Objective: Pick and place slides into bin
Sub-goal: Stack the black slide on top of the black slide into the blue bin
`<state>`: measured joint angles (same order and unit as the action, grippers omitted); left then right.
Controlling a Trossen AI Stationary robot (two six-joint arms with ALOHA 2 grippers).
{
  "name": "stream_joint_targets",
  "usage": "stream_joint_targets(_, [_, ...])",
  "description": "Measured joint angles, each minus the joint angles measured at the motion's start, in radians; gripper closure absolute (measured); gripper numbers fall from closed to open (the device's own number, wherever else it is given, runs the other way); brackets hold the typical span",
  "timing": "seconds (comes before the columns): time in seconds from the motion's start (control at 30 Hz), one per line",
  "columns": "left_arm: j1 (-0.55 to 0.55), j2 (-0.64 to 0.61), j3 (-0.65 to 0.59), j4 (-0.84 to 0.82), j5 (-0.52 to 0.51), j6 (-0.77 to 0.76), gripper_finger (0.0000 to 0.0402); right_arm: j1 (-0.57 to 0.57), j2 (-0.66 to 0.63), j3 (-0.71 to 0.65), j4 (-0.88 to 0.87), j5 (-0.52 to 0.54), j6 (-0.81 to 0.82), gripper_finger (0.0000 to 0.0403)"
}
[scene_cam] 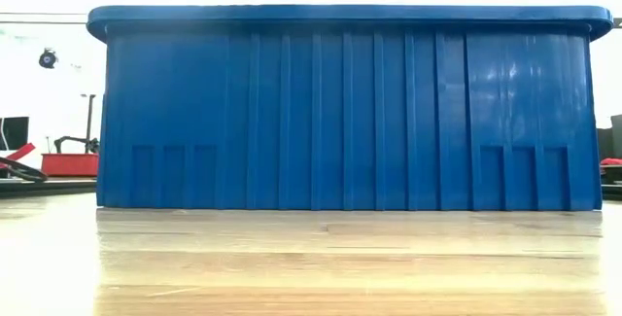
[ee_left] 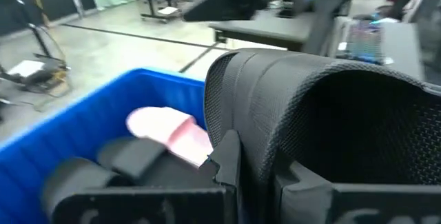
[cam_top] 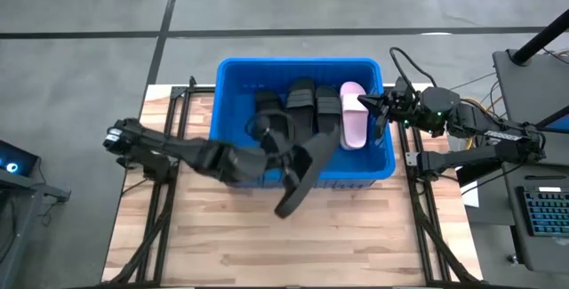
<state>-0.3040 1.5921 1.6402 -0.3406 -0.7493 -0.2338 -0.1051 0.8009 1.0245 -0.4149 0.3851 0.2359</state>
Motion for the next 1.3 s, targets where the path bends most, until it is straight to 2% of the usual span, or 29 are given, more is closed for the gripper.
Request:
stream_joint_targets(0.13, [0.079, -0.018, -0.009, -0.027, 0.010, 0.102, 0.0402, 0.000, -0.002, 0.000, 0.000, 0.000, -0.005, 0.0394])
stream_joint_targets(0.27, [0.160, -0.022, -0.004, -0.148, 0.013, 0.191, 0.0402, 0.000, -0.002, 0.000, 0.000, 0.005, -0.004, 0.0394])
stream_joint_targets(0.47, [0.306, -0.022, -0.009, -0.327, 0.005, 0.197, 0.0402, 0.000, -0.002, 0.000, 0.009, 0.009, 0.044, 0.0394])
stream_joint_targets(0.63, [0.402, -0.021, -0.010, -0.373, -0.048, 0.275, 0.0401, 0.000, -0.001, 0.000, 0.013, 0.010, 0.123, 0.0394])
stream_joint_targets(0.83, [0.479, -0.011, -0.026, -0.410, -0.090, 0.319, 0.0401, 0.000, -0.001, 0.000, 0.013, 0.050, 0.215, 0.0394])
stream_joint_targets(1.0, [0.524, 0.012, -0.072, -0.426, -0.179, 0.317, 0.0401, 0.000, 0.004, 0.000, 0.014, 0.104, 0.290, 0.0394])
stream_joint_targets(1.3, [0.579, 0.066, -0.199, -0.427, -0.172, 0.322, 0.0401, 0.000, 0.026, 0.001, 0.024, 0.115, 0.310, 0.0394])
